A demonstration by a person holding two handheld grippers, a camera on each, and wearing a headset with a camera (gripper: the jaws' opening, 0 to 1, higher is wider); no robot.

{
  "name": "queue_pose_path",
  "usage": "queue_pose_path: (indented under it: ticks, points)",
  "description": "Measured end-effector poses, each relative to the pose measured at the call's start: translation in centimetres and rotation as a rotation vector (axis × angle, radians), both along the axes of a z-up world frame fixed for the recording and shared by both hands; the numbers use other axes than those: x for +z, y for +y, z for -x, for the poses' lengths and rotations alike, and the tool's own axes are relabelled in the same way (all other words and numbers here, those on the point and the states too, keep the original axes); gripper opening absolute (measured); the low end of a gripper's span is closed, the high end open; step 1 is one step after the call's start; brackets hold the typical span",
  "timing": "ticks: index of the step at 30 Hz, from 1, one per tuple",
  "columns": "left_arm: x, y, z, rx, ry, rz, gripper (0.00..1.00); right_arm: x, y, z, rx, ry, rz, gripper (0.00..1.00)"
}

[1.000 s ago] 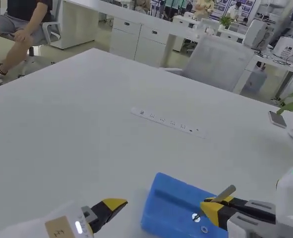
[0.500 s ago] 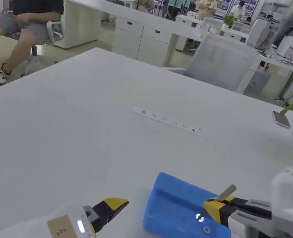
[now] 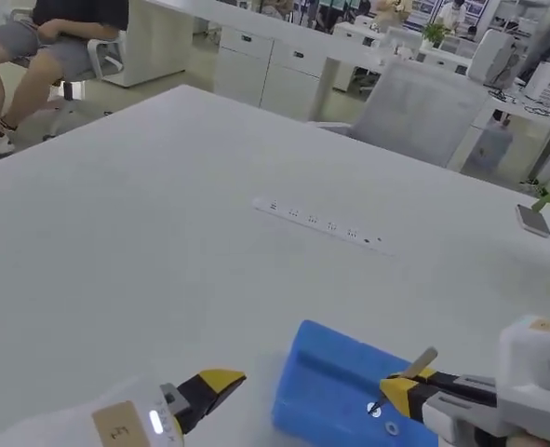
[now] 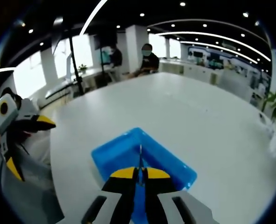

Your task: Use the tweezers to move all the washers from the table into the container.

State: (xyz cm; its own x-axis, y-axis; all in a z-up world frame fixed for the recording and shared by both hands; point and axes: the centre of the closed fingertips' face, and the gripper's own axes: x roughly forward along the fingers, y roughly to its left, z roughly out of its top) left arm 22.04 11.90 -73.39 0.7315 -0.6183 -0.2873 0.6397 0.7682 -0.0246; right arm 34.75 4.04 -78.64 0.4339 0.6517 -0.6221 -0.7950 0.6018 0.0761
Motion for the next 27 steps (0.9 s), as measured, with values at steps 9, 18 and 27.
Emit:
queue_pose_path:
  ticks: [9,18,27]
  points:
    - [0.0,-0.1,0.0,-0.004,0.003,0.005,0.76,-1.1,-0.5,-0.4,-0.016,0.021,0.014,0.03]
    - [0.0,-0.1,-0.1,-0.003,0.005,0.005,0.76,-1.7,-0.5,-0.6,-0.02,0.032,0.024,0.03]
    - [-0.1,-0.1,-0.1,-0.005,0.008,0.002,0.76,-2.1,-0.6,-0.9,-0.024,0.038,0.029,0.03]
